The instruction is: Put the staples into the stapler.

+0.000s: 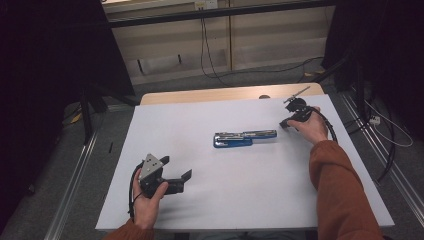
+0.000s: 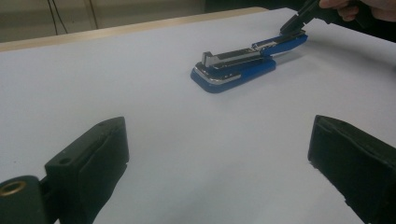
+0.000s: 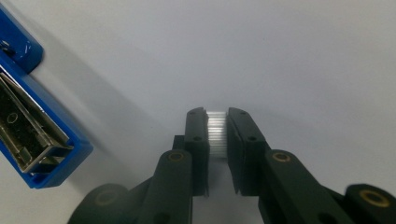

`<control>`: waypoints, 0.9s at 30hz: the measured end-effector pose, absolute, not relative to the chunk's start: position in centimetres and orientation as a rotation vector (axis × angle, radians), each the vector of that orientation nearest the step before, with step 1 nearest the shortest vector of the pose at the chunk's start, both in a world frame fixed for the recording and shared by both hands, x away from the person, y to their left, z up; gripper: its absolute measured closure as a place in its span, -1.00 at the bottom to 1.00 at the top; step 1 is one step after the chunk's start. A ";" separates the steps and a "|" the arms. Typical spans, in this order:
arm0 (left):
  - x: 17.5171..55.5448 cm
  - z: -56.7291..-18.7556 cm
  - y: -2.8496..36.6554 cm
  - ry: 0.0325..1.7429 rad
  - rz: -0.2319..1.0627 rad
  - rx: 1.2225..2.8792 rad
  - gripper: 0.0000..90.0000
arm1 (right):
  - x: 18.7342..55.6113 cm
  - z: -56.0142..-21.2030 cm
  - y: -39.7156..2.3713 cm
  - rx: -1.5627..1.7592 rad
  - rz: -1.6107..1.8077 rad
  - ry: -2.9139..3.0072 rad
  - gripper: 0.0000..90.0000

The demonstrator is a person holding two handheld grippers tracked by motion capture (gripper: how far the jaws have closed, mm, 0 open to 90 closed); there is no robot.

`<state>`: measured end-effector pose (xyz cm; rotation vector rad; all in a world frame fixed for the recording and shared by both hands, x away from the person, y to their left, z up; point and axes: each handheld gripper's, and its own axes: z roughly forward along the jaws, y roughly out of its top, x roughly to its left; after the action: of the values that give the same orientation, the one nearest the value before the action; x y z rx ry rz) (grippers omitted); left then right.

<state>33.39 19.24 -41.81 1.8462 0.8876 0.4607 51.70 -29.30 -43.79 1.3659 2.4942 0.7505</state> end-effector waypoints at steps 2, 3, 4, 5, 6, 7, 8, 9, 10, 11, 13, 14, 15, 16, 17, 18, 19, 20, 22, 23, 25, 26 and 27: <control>33.4 -41.8 19.2 0.891 0.458 1.845 -0.90 | 51.7 -43.7 -29.4 1.365 0.754 2.478 0.76; 33.4 -41.8 19.2 0.888 0.458 1.846 -0.90 | 51.6 -43.6 -29.4 1.362 0.754 2.477 0.76; 33.4 -41.8 19.2 0.889 0.457 1.845 -0.90 | 51.6 -43.5 -29.4 1.366 0.757 2.473 0.76; 33.4 -41.8 19.2 0.891 0.456 1.843 -0.90 | 51.6 -43.4 -29.5 1.370 0.763 2.472 0.76; 33.4 -41.8 19.2 0.891 0.456 1.842 -0.90 | 51.6 -43.4 -29.5 1.369 0.769 2.468 0.76; 33.4 -41.8 19.2 0.889 0.458 1.843 -0.90 | 51.6 -43.4 -29.5 1.370 0.773 2.465 0.76; 33.4 -41.8 19.3 0.888 0.458 1.843 -0.90 | 51.5 -43.3 -29.6 1.372 0.776 2.462 0.76; 33.4 -41.8 19.2 0.891 0.461 1.842 -0.90 | 51.5 -43.3 -29.6 1.373 0.784 2.457 0.76; 33.4 -41.8 19.3 0.893 0.462 1.841 -0.90 | 51.5 -43.2 -29.6 1.374 0.791 2.453 0.76; 33.4 -41.8 19.3 0.896 0.458 1.835 -0.90 | 51.5 -43.1 -29.7 1.372 0.790 2.446 0.76; 33.4 -41.9 19.3 0.895 0.459 1.840 -0.90 | 51.4 -42.9 -29.7 1.367 0.799 2.431 0.76; 33.4 -41.9 19.3 0.893 0.453 1.842 -0.90 | 51.4 -42.8 -29.7 1.365 0.806 2.427 0.76; 33.4 -41.9 19.3 0.889 0.454 1.843 -0.90 | 51.3 -42.7 -29.8 1.360 0.812 2.426 0.76; 33.4 -41.9 19.3 0.889 0.456 1.843 -0.90 | 51.3 -42.5 -29.7 1.360 0.817 2.422 0.76; 33.4 -41.9 19.3 0.878 0.453 1.839 -0.90 | 51.3 -42.4 -29.8 1.356 0.821 2.417 0.76; 33.3 -41.8 19.3 0.863 0.445 1.828 -0.91 | 51.2 -42.3 -29.7 1.357 0.825 2.415 0.76; 33.3 -41.7 19.3 0.848 0.436 1.813 -0.92 | 51.2 -42.3 -29.7 1.354 0.828 2.413 0.76; 33.2 -41.6 19.3 0.837 0.439 1.805 -0.92 | 51.2 -42.2 -29.7 1.349 0.833 2.410 0.76; 33.2 -41.6 19.2 0.829 0.446 1.816 -0.92 | 51.1 -42.0 -29.6 1.348 0.874 2.411 0.76; 33.3 -41.7 19.1 0.835 0.440 1.825 -0.92 | 51.0 -41.9 -29.5 1.340 0.875 2.413 0.76; 33.3 -41.8 19.1 0.844 0.430 1.830 -0.92 | 50.9 -41.6 -29.2 1.315 0.894 2.414 0.76; 33.3 -41.8 19.2 0.845 0.431 1.830 -0.92 | 50.9 -41.5 -29.0 1.304 0.901 2.416 0.76; 33.3 -41.8 19.2 0.845 0.436 1.830 -0.92 | 50.9 -41.4 -28.9 1.296 0.905 2.417 0.76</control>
<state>33.34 19.18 -41.78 1.8301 0.8447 0.4359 50.87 -28.88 -41.37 1.2956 2.4174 0.9052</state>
